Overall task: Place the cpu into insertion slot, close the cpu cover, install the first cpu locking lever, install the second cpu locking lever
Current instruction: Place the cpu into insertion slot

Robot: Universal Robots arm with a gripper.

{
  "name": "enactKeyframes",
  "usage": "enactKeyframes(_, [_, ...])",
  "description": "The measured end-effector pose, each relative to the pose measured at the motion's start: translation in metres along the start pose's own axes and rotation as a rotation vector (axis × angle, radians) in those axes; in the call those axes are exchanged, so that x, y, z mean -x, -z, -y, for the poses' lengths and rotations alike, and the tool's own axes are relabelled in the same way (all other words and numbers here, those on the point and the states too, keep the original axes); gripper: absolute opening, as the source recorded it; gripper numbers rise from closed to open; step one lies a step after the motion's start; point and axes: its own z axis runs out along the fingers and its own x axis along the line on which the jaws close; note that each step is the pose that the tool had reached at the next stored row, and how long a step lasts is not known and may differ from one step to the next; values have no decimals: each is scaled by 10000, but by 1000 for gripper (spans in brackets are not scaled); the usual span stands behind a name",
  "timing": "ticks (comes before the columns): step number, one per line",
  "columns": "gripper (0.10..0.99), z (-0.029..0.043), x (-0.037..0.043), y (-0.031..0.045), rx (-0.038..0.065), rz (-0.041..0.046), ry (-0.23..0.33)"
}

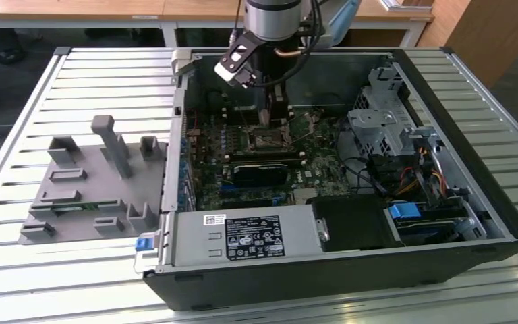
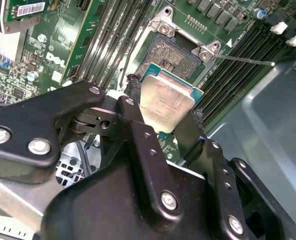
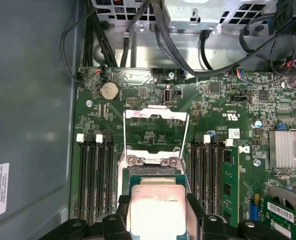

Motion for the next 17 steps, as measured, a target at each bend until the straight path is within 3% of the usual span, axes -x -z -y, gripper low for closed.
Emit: enactKeyframes(17, [525,37,-8,-160,1,5,1])
